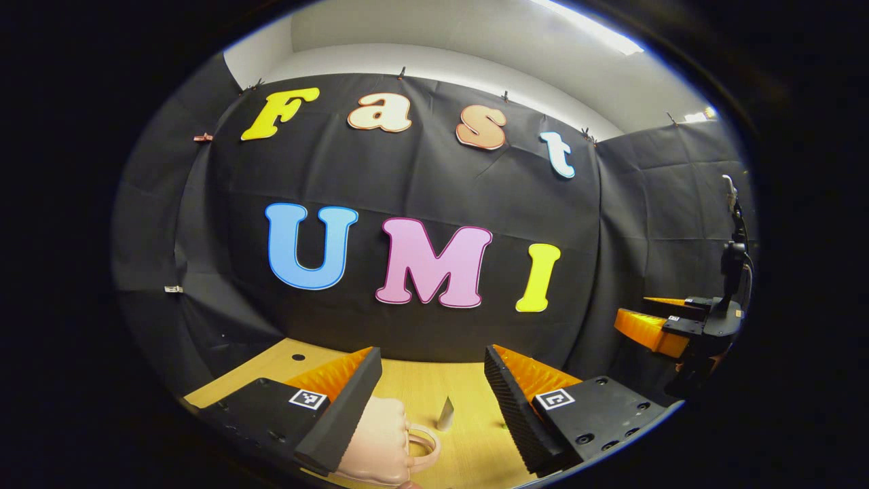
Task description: First open the suitcase, pack the skin care products into it, and then close the suitcase.
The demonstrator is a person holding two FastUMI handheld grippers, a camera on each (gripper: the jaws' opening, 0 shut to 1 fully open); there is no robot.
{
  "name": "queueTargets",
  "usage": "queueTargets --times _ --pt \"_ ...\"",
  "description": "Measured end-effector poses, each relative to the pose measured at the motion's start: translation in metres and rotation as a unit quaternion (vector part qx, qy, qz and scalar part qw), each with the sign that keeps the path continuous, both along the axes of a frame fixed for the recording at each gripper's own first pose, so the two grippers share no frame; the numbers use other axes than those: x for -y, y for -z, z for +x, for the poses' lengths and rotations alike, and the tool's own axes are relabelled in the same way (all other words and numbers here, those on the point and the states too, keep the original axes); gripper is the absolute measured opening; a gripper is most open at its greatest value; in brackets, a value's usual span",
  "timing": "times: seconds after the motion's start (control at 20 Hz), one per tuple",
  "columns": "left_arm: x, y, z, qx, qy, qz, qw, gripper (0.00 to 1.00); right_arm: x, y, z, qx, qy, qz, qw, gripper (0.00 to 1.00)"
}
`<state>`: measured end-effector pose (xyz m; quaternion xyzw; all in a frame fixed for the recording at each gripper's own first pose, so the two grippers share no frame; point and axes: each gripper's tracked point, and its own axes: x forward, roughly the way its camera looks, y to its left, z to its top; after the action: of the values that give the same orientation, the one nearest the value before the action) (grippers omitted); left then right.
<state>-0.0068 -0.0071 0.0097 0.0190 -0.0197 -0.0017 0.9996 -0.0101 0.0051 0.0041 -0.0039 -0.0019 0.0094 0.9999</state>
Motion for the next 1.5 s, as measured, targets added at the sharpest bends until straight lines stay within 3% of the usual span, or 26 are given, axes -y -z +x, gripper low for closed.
queueTargets --times 0.15,0.35,0.6,0.8,1.0,1.3,1.5 --pt "0.002 0.01 0.002 -0.018 0.007 -0.009 1.0 0.96 0.0 -0.001 -0.003 0.0 0.001 -0.003 1.0 0.98" --pt "0.013 0.034 0.012 -0.06 0.049 -0.013 0.997 0.95 0.007 0.002 -0.011 -0.002 0.009 -0.011 1.0 0.96" --pt "0.011 0.107 0.05 -0.171 0.07 -0.025 0.982 0.94 0.031 0.015 -0.024 -0.011 0.033 -0.007 0.999 0.96" --pt "0.021 0.182 0.075 -0.285 0.069 -0.051 0.955 0.95 0.063 0.033 -0.033 -0.026 0.065 0.004 0.998 0.96" --pt "0.032 0.241 0.088 -0.397 0.048 -0.08 0.913 0.95 0.107 0.049 -0.043 -0.04 0.105 0.016 0.994 0.96" --pt "0.019 0.317 0.12 -0.498 -0.012 -0.023 0.867 0.95 0.16 0.093 -0.054 -0.088 0.147 0.039 0.984 0.96" --pt "0.007 0.346 0.141 -0.52 -0.047 -0.003 0.853 0.96 0.182 0.101 -0.05 -0.095 0.162 0.052 0.981 0.96"
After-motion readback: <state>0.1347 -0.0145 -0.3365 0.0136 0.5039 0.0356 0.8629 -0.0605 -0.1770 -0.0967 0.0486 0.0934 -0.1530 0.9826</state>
